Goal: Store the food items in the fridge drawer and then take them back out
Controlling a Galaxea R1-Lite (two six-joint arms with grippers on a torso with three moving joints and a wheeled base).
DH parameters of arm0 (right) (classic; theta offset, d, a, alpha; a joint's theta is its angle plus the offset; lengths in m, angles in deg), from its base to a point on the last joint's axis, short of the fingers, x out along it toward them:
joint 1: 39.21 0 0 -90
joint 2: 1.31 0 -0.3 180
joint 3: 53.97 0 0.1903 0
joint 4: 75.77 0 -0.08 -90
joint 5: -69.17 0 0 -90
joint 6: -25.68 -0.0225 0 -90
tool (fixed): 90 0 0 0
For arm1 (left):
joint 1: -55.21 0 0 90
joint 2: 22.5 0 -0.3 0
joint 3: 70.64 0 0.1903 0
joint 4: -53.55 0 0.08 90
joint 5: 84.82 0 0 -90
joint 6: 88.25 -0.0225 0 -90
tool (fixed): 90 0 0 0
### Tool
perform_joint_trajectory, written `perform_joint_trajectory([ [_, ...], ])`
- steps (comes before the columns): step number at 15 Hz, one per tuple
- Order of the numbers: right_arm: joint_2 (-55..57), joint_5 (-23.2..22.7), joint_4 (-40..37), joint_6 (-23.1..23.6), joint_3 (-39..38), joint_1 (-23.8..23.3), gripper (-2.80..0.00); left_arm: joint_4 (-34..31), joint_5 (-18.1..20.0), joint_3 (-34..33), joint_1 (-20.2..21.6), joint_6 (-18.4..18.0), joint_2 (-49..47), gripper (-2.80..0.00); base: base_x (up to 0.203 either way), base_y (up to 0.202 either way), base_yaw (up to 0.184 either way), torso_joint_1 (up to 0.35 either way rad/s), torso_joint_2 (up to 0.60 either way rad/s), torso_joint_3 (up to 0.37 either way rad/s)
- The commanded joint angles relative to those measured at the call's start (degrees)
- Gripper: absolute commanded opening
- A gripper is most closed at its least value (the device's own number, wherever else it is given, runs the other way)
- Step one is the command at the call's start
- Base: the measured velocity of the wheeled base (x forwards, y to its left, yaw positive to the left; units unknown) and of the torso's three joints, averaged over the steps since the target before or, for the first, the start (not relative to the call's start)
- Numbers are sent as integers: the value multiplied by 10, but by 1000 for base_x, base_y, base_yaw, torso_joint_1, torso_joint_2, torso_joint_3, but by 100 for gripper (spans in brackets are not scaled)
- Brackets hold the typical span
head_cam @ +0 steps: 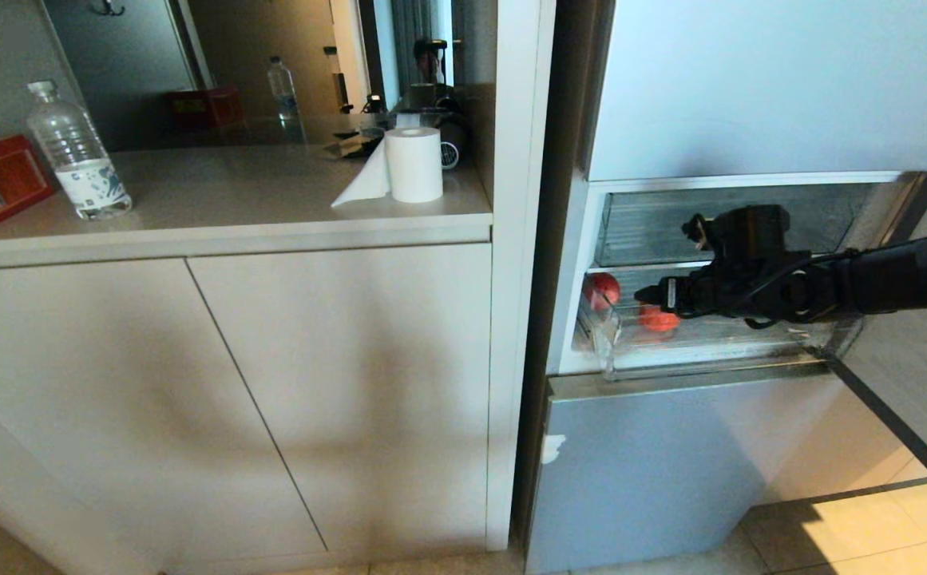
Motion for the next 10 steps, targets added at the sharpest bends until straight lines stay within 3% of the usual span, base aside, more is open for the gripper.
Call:
perform_joint_trajectory([
  [1,-26,-10,-60,-2,1,-6,0,0,0,0,0,0,0,-280,0,0,0,0,0,0],
  [5,-84,-37,-202,-2,2,-23,0,0,0,0,0,0,0,-280,0,0,0,0,0,0],
  [10,-113,-39,-276,-2,-25,-28,0,0,0,0,0,0,0,-280,0,0,0,0,0,0],
])
